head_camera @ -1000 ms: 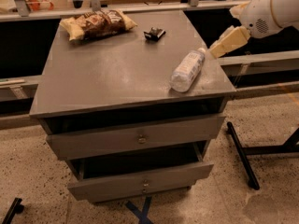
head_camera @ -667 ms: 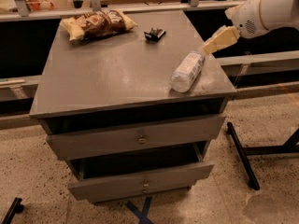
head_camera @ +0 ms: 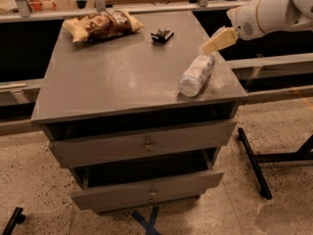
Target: Pick rxbar chocolate
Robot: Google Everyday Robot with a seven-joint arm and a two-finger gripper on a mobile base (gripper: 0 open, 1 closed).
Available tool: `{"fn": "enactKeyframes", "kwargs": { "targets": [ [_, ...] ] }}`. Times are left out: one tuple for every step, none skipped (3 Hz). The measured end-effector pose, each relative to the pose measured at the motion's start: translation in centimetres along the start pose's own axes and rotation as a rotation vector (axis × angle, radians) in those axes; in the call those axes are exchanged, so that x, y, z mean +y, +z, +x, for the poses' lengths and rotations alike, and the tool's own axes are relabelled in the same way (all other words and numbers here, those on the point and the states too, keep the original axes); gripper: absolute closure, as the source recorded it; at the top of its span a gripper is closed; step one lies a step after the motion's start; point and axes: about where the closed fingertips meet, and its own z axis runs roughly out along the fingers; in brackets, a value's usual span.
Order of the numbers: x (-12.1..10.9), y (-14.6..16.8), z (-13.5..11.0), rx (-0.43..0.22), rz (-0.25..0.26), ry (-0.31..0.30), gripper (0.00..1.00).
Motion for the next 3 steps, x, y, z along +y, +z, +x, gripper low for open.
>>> {"fn": "enactKeyframes", "kwargs": {
  "targets": [
    [0.5, 3.6, -0.5, -0.018, -0.002, -0.02, 0.0],
    [1.4, 6.2, -0.8, -0.043, 0.025, -0.01, 0.0],
    [1.1, 8.3, -1.8, -0.064, 0.062, 0.046, 0.0]
  ]
}}
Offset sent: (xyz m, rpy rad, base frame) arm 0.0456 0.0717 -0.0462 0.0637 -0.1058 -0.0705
